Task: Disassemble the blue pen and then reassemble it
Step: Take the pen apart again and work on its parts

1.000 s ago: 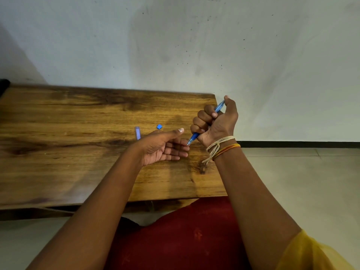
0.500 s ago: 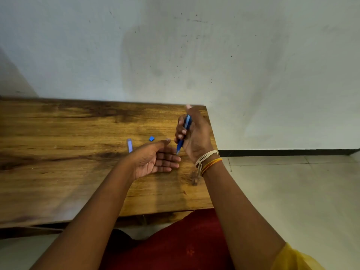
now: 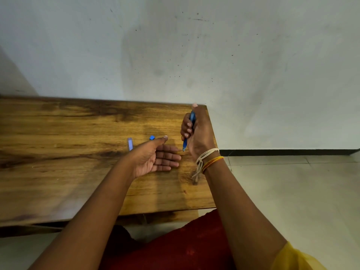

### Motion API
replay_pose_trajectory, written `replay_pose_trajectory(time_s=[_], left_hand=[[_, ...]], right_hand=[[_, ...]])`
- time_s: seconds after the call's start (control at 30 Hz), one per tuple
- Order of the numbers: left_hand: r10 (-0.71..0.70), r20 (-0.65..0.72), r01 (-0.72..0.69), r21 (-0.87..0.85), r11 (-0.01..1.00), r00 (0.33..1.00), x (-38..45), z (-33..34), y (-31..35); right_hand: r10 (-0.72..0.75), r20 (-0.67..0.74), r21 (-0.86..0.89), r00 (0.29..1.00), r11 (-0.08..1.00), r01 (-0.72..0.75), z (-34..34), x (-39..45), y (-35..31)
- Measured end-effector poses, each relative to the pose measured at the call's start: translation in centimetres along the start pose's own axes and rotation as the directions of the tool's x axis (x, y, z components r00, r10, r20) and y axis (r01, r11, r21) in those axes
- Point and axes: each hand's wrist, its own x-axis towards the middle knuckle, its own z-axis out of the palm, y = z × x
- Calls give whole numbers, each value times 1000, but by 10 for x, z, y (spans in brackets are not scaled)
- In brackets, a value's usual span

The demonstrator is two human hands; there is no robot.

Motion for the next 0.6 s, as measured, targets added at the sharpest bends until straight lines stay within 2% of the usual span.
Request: replay_pose_trajectory(time_s=[0.6], left_hand=[[-16,-19,16,-16,1000,1000,1,1,-1]], right_hand=[[54,3,241,999,969,-53,-7,1,-4]])
